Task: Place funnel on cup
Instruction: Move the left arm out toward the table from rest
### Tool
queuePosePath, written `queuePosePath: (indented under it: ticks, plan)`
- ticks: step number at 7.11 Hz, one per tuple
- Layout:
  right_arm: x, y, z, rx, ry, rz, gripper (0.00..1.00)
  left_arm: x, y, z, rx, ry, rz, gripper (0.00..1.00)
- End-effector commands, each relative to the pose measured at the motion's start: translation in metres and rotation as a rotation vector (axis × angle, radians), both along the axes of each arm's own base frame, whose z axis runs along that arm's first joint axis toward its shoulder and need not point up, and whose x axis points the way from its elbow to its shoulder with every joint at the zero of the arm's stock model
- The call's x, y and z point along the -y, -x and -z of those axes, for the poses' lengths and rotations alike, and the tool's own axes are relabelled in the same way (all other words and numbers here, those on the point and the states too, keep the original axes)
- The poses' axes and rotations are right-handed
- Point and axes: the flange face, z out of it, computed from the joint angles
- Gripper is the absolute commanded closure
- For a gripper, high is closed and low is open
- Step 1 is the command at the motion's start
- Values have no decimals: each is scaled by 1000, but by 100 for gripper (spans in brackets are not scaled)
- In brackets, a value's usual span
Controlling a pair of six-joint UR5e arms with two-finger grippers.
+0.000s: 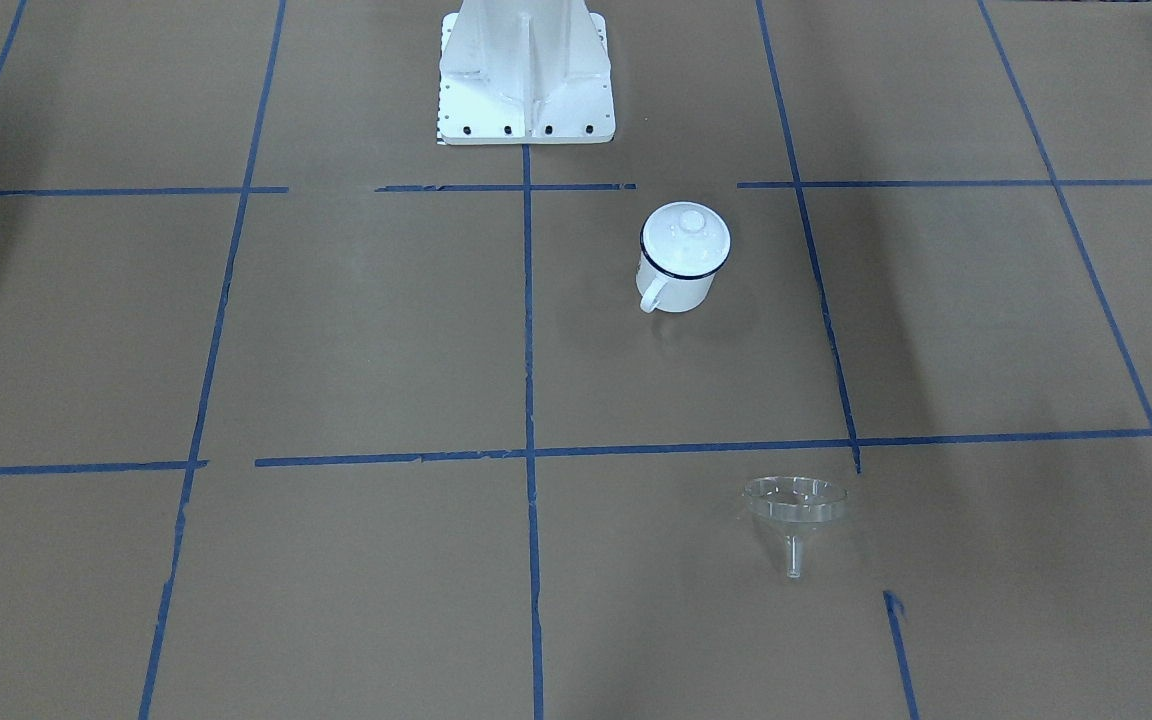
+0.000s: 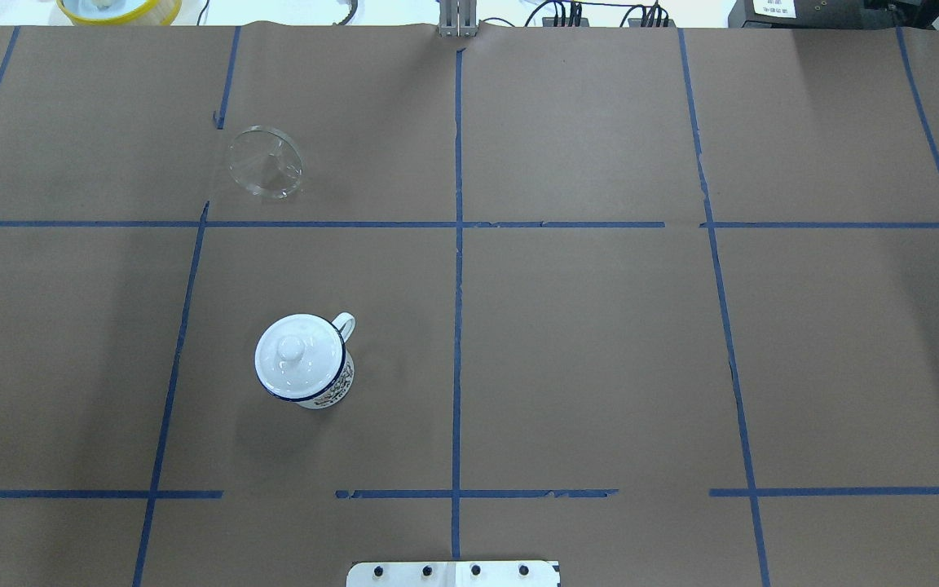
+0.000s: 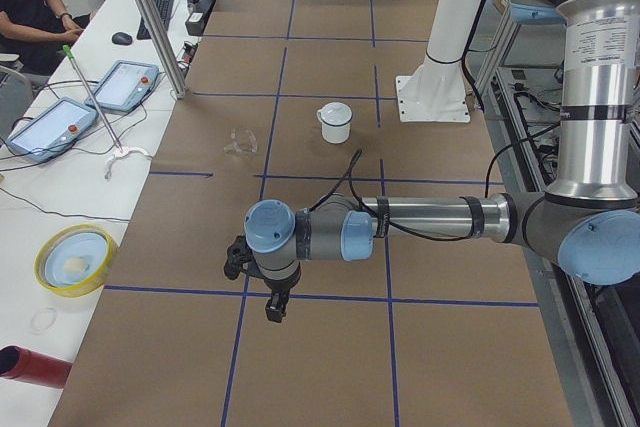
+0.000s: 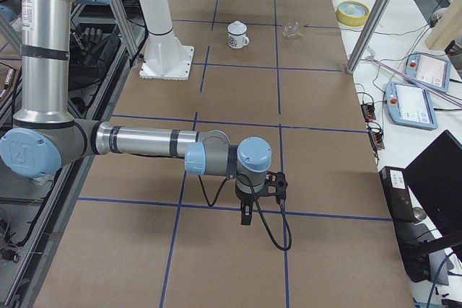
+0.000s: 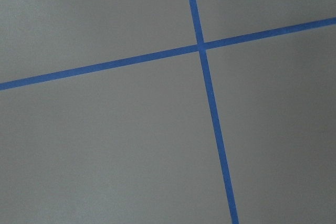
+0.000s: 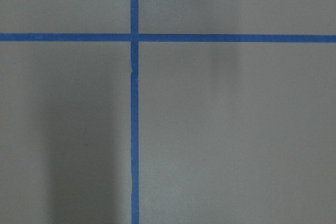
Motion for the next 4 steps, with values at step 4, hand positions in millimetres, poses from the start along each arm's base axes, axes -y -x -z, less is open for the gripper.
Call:
queuePosePath:
  ticks: [4]
  plan:
    - [0,0,0,0,1,0,0,22,1,28,9,-67,5,0]
